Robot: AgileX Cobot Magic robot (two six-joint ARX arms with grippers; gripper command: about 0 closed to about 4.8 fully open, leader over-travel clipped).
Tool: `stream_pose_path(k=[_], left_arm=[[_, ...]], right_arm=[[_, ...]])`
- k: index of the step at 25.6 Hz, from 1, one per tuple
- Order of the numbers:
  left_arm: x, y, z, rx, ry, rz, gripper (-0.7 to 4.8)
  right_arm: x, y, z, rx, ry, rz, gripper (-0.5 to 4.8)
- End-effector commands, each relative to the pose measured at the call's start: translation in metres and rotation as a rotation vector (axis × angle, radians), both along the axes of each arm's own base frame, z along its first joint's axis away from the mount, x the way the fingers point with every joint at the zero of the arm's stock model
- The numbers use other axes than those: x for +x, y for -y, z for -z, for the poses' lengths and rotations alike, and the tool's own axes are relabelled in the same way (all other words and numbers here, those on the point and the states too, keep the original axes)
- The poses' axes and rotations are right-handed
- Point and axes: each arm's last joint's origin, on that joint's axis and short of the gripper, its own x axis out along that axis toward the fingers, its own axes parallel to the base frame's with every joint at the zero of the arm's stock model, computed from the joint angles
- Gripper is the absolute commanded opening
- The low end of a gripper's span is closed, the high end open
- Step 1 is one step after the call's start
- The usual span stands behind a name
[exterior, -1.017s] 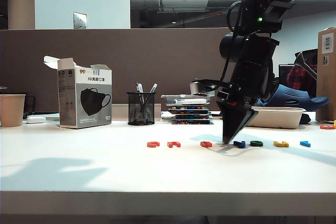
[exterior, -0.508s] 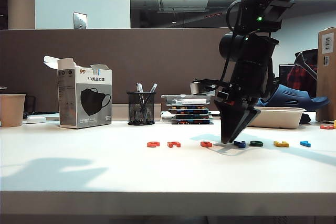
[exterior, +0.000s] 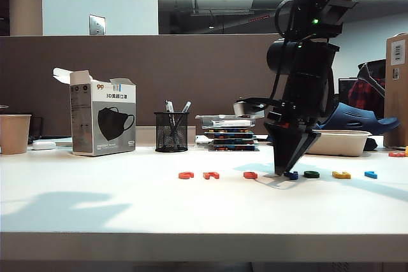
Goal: Select the appropriate letters from the row of letter magnets placed on the table to arrange into the word "yes".
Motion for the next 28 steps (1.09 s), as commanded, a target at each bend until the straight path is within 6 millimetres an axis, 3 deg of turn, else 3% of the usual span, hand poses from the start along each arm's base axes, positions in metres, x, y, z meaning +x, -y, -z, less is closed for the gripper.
stream_pose_path(k=[1,17,20,26,28], left_arm=[[-0.0004,-0.0005,-0.0021,-0.008,0.014,-0.001,-0.05],[-0.0004,-0.0004,-0.002,-0.008,0.013,-0.001,-0.05],[-0.0004,-0.0005,-0.0021,-0.008,0.014,-0.001,-0.05],[-0.0004,-0.0005,-0.0021,-0.008,0.014,-0.001,-0.05],[-0.0004,-0.0005,-0.0021,-0.008,0.013,-0.001,-0.05]], right_arm=[[-0.0039,0.0016,0.003,-0.023,-0.045,0.003,1.22],[-0.0057,0.002,0.0034,-0.029,-0.062,0.005,1.15],[-0.0056,0.002,0.0034,-0.028,-0.065,0.018,0.85],[-0.0049,0.0018,0.0033,-0.025,-0.058,0.023,0.79],[-0.0046,0.0017,0.0033,-0.024,-0.056,0.023,0.31]])
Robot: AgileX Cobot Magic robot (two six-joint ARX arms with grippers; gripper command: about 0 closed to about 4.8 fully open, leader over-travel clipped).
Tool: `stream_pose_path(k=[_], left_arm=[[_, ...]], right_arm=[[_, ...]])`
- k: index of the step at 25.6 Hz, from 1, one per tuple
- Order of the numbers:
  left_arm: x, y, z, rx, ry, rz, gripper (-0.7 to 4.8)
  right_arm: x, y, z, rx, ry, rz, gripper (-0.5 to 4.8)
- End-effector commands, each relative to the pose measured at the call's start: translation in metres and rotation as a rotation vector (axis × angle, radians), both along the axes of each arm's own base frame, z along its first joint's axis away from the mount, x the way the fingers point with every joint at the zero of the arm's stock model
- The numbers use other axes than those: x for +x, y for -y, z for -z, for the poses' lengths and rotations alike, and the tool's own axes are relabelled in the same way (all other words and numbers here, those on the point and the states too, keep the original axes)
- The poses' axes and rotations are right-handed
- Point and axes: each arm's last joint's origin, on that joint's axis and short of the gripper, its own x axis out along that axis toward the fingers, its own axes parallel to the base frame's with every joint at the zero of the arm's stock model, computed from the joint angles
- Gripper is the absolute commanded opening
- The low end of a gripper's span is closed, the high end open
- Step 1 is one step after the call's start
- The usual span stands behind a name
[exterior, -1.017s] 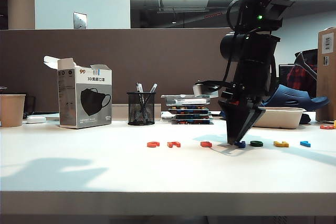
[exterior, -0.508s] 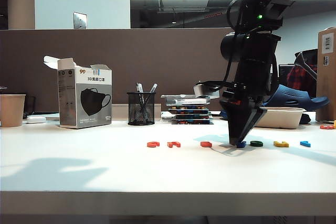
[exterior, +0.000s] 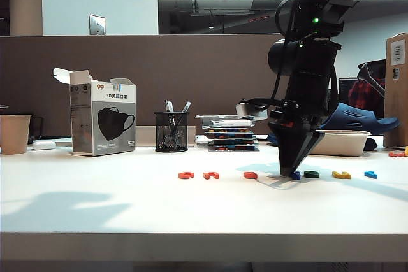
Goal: Select the appropriate letters from the row of letter magnets placed on the table to arrange into the word "yes".
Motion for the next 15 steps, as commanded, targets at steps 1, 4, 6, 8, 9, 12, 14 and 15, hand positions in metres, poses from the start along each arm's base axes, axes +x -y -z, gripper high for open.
stream_pose_path(k=[1,4,6,8,9,12,14,15], left_arm=[[-0.0004,-0.0005,-0.0021,-0.008,0.013,-0.001,-0.05],[-0.0004,-0.0005,-0.0021,-0.008,0.013,-0.001,-0.05],[-0.0004,-0.0004,-0.002,-0.008,0.013,-0.001,-0.05],[-0.0004,-0.0004,-0.002,-0.008,0.013,-0.001,-0.05],[-0.0004,-0.0004,-0.002,-0.008,0.013,-0.001,-0.05],[-0.0004,-0.0004,-0.002,-0.008,0.013,-0.001,-0.05],[-0.0004,-0.0004,-0.002,-0.008,0.013,-0.001,-0.05],[-0.0004,-0.0004,-0.002,-0.008,0.013,-0.001,-0.05]], right_arm=[[-0.0014,0.0002,0.0038,-0.01,-0.021,0.005,0.19],[-0.0013,0.0002,0.0038,-0.009,-0.02,0.005,0.07],[-0.0012,0.0001,0.0038,-0.009,-0.019,0.005,-0.03],[-0.001,0.0001,0.0038,-0.008,-0.017,0.005,-0.03],[-0.0008,0.0,0.0037,-0.007,-0.015,0.005,-0.03],[0.0001,-0.0003,0.0035,-0.002,-0.007,0.007,-0.03],[0.0011,-0.0007,0.0028,0.001,0.004,0.007,-0.03],[0.0012,-0.0009,0.002,0.003,0.009,0.007,-0.03]])
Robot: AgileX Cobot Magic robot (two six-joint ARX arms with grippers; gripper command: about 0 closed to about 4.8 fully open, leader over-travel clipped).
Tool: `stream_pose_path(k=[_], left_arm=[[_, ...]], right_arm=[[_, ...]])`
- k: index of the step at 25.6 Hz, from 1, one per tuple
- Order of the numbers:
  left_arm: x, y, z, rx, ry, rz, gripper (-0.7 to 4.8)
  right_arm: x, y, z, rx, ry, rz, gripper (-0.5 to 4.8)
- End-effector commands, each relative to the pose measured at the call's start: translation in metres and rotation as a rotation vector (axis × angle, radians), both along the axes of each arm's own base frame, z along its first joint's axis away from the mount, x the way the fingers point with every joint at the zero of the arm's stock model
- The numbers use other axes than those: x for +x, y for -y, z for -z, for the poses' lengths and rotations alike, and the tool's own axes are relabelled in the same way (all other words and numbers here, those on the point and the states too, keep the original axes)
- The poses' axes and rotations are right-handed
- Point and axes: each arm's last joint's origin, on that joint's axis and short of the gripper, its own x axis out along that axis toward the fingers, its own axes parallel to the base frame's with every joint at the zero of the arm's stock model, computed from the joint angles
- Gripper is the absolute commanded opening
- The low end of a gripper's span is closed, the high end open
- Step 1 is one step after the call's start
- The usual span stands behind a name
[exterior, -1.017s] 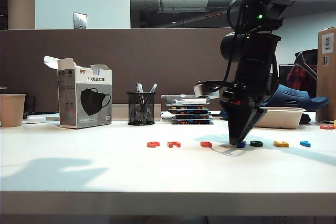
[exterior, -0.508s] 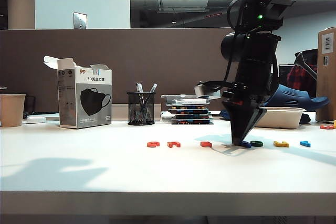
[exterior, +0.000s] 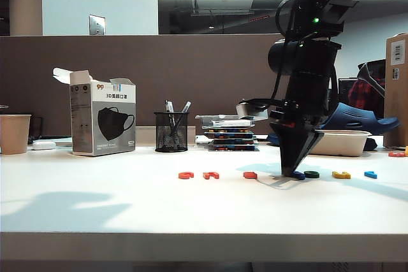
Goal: Select the appropriate letters from the row of letter magnets placed on the table to arrange into the word "yes".
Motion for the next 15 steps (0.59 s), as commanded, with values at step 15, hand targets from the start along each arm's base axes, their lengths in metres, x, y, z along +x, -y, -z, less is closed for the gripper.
stream_pose_path(k=[15], left_arm=[[0.0,0.0,-0.002,-0.008,0.013,-0.001,-0.05]], right_arm=[[0.002,-0.003,-0.035,0.075,0.053,0.077,-0.03]])
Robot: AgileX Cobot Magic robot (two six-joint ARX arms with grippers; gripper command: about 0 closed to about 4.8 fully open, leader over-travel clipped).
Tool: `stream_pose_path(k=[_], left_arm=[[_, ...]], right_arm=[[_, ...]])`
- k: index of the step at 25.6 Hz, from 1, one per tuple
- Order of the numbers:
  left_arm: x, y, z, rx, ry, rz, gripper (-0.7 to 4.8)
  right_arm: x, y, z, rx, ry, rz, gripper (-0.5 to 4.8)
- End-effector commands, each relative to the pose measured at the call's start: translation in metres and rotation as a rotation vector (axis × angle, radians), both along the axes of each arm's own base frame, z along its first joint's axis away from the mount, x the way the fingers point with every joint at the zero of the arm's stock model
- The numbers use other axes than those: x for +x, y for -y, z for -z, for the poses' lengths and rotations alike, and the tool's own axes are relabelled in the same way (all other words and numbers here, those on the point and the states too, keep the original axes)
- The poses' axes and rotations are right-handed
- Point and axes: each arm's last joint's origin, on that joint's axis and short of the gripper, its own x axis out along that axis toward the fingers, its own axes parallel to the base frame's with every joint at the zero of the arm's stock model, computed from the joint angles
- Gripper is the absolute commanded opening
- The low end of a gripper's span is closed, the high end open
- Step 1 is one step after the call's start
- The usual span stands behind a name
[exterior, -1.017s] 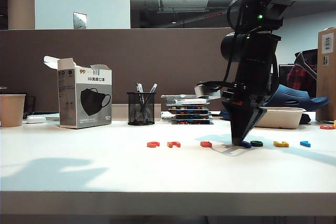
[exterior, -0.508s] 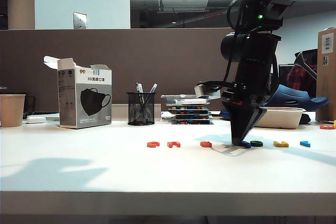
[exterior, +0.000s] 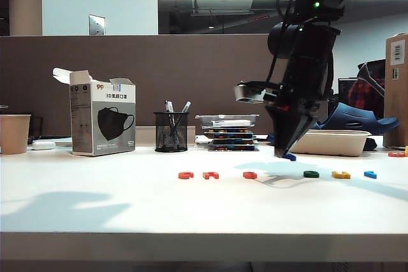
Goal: Select the appropriate letters from the row of letter magnets placed on the table to arrange into the word "yes".
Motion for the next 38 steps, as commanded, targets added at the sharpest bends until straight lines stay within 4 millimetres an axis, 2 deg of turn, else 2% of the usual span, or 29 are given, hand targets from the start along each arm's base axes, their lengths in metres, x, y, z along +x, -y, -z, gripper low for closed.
stream_pose_path(k=[1,12,24,30,37,38], left_arm=[[0.0,0.0,-0.002,-0.008,0.012,0.0,-0.05],[0.0,0.0,-0.002,-0.008,0.012,0.0,-0.05],[0.0,0.0,-0.002,-0.008,0.012,0.0,-0.05],[0.0,0.0,-0.002,-0.008,0.013,0.0,-0.05],[0.0,0.0,-0.002,-0.008,0.013,0.0,-0.05],[0.0,0.0,-0.002,-0.008,0.012,0.0,-0.05]], right_arm=[[-0.001,-0.001,-0.009,0.03,-0.001,0.05,-0.03],[-0.015,-0.008,-0.03,0.082,-0.054,0.252,-0.03],[-0.048,-0.031,-0.066,0.114,-0.074,0.316,-0.03],[-0.06,-0.038,-0.074,0.116,-0.084,0.335,-0.03],[-0.074,-0.058,-0.075,0.104,-0.089,0.305,-0.03],[-0.08,-0.066,-0.071,0.107,-0.098,0.302,-0.03]])
